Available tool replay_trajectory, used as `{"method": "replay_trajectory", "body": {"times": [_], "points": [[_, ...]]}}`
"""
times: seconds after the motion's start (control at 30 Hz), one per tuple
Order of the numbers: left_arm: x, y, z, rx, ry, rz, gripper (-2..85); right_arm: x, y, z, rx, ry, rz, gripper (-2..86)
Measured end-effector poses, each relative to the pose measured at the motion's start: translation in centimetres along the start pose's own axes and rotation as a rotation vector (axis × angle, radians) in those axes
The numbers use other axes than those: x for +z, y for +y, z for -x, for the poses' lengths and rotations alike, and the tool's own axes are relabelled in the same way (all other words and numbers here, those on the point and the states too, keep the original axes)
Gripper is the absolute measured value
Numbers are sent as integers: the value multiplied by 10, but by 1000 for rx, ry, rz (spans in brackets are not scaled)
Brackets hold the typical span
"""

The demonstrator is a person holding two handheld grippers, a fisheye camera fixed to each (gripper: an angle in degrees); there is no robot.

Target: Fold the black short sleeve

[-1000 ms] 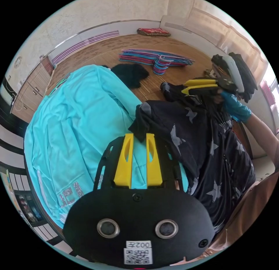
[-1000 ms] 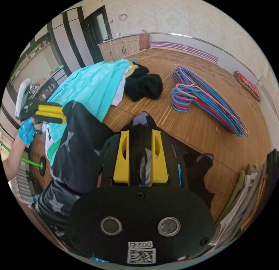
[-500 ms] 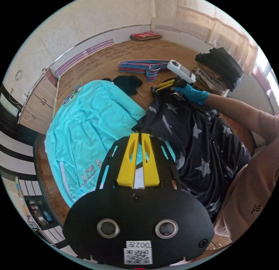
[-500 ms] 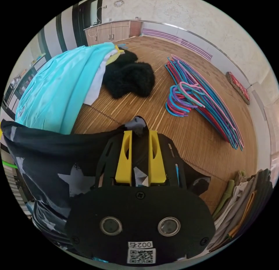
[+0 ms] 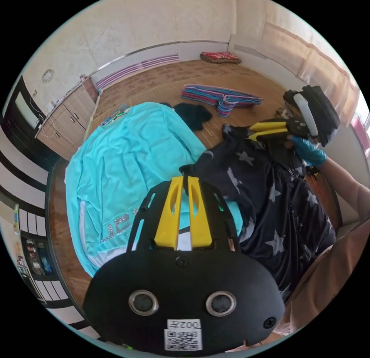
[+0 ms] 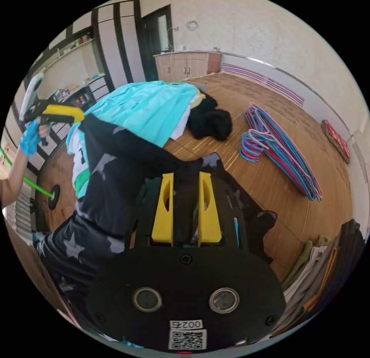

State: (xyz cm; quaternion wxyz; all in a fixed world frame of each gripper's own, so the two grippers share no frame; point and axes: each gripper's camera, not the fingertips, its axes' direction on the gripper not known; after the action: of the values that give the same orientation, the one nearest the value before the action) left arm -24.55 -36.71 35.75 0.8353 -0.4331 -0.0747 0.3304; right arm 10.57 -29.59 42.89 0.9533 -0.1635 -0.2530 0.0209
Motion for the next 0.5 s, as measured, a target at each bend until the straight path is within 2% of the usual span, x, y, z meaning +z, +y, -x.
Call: {"method": "replay_trajectory", "body": {"times": [0.27,0.5], "points": [[-4,0,0,3,40,-43,-12,-21,15,86,-129,-198,-121,126],[-11,0,-18,80,125,-90,-11,-31,-3,138,-166,-107,-229,140]]}}
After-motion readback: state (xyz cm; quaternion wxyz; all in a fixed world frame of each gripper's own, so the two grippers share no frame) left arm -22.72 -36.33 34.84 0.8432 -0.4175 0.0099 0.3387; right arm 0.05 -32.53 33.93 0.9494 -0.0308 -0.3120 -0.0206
